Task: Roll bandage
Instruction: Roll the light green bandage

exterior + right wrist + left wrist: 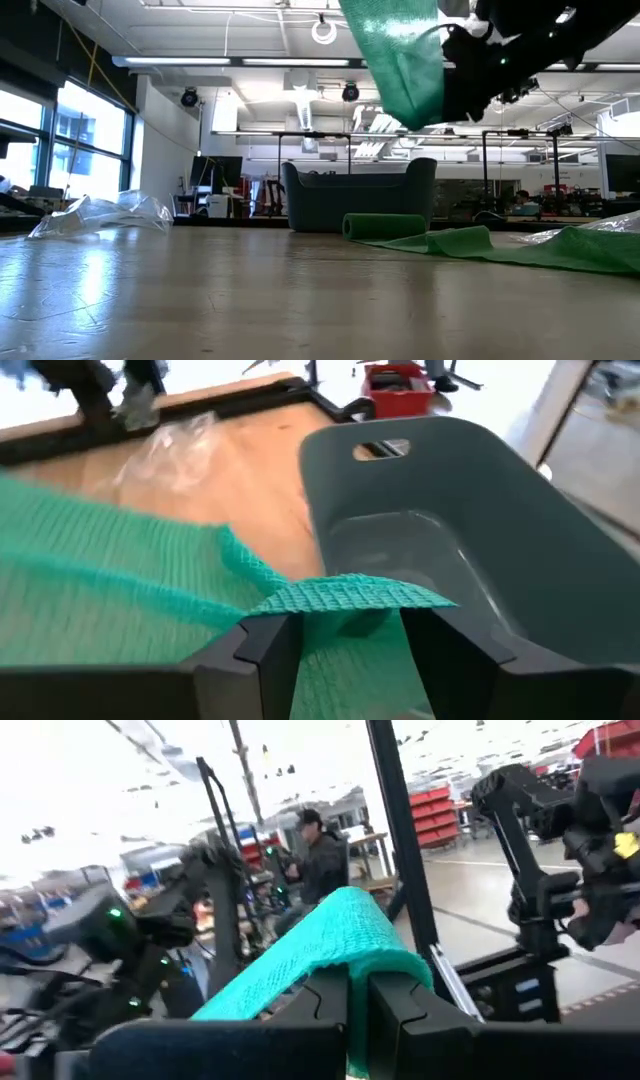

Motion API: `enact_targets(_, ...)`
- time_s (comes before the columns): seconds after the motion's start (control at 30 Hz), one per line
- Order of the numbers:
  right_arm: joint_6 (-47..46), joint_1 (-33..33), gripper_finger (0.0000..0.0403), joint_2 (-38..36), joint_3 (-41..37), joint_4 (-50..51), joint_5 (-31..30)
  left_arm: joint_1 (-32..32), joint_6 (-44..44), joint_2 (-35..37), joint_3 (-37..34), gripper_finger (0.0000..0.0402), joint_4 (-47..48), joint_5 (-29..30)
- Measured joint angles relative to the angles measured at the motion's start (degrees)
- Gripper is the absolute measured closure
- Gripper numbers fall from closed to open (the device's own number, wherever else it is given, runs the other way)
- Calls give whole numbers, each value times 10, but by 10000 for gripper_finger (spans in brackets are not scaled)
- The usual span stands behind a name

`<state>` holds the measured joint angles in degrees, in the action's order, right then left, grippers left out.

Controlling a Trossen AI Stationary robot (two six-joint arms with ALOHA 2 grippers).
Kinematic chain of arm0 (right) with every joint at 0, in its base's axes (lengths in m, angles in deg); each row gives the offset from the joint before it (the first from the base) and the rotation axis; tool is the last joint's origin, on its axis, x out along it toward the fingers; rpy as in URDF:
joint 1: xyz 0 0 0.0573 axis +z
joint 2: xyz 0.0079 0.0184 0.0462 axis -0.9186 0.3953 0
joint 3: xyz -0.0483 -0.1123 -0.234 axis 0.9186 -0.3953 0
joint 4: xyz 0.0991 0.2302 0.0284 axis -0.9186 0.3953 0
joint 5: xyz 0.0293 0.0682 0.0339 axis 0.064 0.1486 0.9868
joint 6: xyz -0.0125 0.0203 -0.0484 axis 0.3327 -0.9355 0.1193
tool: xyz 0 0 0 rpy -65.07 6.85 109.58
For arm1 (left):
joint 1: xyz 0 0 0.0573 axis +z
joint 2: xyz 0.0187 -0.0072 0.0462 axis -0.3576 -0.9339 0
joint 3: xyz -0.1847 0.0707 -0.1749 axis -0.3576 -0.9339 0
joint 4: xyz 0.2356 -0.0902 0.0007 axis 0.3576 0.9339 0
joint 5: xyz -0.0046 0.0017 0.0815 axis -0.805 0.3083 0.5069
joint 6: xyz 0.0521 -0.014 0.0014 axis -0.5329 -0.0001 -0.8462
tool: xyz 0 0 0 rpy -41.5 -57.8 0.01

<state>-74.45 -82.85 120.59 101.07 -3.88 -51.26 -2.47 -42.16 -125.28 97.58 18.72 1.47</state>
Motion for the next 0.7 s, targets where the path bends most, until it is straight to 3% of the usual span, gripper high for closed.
enact_targets(0.13, 55, 13, 235, -22, 23, 55, 41, -19, -25, 25, 0, 401, -17, 8)
enact_targets(0.3, 56, 24, 235, -15, 26, 11, 232, -40, -55, 42, 0, 401, -26, 21)
enact_targets(0.37, 46, 35, 235, -3, 26, -23, 281, -46, -57, 45, 0, 401, -26, 30)
enact_targets(0.63, 5, 100, 235, 106, 26, -173, 287, -65, -39, 47, 0, 401, 4, 31)
enact_targets(0.7, -2, 111, 235, 137, 26, -201, 260, -67, -17, 47, 0, 401, 29, 31)
